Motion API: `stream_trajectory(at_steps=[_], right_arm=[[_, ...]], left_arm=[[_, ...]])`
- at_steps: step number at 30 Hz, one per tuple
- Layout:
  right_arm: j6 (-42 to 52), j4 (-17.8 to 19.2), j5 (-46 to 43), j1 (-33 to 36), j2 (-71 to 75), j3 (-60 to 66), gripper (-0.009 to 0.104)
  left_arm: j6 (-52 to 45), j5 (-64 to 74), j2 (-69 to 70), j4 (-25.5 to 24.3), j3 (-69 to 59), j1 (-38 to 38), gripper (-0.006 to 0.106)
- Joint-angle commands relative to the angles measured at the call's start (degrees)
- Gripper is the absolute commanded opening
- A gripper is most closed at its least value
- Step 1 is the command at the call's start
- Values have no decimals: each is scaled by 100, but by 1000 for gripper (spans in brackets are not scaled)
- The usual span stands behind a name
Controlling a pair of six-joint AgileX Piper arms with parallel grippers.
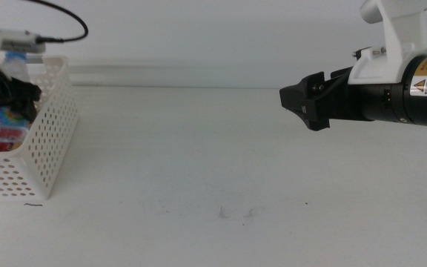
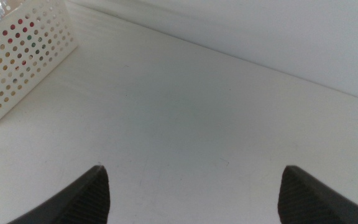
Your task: Use arms to grab the bottles and put them into the dustbin to the left of the table.
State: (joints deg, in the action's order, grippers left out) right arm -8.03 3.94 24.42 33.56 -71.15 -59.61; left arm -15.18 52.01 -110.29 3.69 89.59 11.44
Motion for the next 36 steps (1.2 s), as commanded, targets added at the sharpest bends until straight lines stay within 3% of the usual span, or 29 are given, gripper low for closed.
stream_trajectory(at_steps=[1,5,7,14,25,36], right_arm=[[13,36,-43,17,44,10,79],[13,36,-43,17,44,10,79],[13,36,-43,17,44,10,79],[13,36,-43,17,44,10,79],[13,36,-43,17,44,10,79],[13,36,-43,17,44,10,79]], left_arm=[[-25,-344,-21,-7,89,-3,23],[-25,-493,-71,-15,89,-3,67],[19,-418,-16,-15,89,-3,94],[675,-685,1463,83,-1019,-139,94],[767,-2503,6023,94,-4079,-1217,94],[798,-2373,8046,194,-4768,-1266,94]])
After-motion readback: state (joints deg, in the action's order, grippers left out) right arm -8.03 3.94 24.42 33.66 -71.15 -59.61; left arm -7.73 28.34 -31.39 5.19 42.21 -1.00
